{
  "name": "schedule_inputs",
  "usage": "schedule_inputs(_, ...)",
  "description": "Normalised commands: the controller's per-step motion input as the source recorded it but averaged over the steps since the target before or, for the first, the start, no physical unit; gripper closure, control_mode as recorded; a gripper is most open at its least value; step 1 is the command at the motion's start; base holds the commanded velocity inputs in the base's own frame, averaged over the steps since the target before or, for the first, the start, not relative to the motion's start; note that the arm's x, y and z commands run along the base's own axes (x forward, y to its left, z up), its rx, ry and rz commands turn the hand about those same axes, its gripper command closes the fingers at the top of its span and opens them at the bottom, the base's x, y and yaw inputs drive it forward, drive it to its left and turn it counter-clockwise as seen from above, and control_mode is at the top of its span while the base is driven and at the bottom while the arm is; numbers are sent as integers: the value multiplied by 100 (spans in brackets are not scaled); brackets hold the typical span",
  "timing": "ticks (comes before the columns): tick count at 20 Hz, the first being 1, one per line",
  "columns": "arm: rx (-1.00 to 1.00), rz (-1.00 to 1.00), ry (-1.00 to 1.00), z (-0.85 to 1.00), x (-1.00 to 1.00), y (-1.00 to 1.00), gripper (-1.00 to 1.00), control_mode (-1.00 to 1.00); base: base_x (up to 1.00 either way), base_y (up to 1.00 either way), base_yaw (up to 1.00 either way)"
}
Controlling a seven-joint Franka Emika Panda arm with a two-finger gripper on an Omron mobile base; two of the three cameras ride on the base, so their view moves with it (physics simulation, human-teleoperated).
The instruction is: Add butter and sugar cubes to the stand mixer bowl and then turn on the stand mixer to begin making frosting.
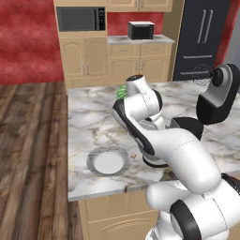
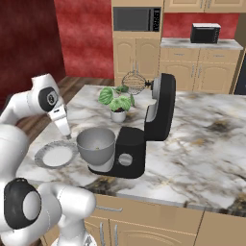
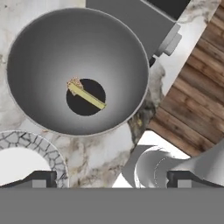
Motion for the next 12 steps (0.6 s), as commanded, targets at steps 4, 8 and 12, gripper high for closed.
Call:
schedule_inputs(4, 0, 0, 0, 0, 20, 0, -100, -100, 0, 0, 0)
schedule_inputs(8, 0, 0, -1, 0, 23, 0, -100, -100, 0, 0, 0)
schedule_inputs(12, 0, 0, -1, 0, 34, 0, -100, -100, 0, 0, 0)
